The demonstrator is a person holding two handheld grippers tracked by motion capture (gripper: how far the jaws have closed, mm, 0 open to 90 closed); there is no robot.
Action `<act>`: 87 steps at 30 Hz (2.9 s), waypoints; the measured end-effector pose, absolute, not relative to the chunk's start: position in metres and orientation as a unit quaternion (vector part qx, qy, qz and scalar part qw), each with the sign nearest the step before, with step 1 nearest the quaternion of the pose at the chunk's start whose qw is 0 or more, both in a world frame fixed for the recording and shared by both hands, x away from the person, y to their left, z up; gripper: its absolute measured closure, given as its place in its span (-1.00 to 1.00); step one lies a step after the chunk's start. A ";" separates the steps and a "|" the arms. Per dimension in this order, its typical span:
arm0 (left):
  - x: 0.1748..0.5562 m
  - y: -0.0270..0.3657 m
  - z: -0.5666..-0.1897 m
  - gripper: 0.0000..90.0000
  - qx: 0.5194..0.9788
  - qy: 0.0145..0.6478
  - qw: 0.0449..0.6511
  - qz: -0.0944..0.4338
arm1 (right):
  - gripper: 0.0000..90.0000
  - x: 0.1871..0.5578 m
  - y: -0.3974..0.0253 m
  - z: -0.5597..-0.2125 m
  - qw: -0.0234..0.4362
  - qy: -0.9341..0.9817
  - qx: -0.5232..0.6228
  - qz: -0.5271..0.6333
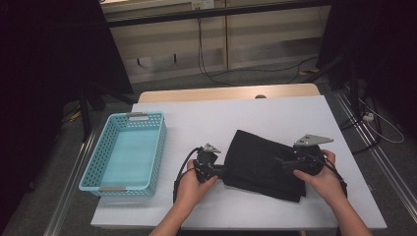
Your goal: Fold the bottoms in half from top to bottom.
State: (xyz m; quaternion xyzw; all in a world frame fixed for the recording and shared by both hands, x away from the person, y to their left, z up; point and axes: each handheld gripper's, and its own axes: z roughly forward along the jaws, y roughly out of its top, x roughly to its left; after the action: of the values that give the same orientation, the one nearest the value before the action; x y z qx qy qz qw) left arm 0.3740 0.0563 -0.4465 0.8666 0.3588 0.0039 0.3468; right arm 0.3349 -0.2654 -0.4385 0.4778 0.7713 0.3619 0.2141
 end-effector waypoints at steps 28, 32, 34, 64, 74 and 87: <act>0.420 0.093 -0.435 0.80 0.845 0.409 0.335 -0.081 | -0.63 0.334 -0.270 -0.436 0.203 0.758 0.480 0.391; 0.432 0.100 -0.428 0.79 0.844 0.414 0.332 -0.077 | -0.63 0.334 -0.268 -0.436 0.201 0.761 0.476 0.393; 0.437 0.102 -0.425 0.78 0.844 0.419 0.327 -0.073 | -0.63 0.334 -0.268 -0.436 0.200 0.762 0.475 0.393; 0.452 0.124 -0.425 -0.13 0.827 0.474 0.303 0.017 | -0.64 0.334 -0.265 -0.437 0.200 0.767 0.470 0.388; 0.441 0.119 -0.440 0.01 0.823 0.480 0.303 0.037 | -0.64 0.333 -0.263 -0.436 0.201 0.769 0.467 0.388; 0.433 0.112 -0.440 0.66 0.819 0.488 0.302 0.017 | -0.64 0.333 -0.257 -0.436 0.202 0.773 0.463 0.384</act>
State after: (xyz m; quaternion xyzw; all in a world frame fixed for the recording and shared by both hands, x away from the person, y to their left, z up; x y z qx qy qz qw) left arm 0.4326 0.1115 -0.4399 0.8189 0.4878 0.0169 0.3018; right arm 0.3334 -0.2575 -0.4364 0.4629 0.7727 0.3843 0.2023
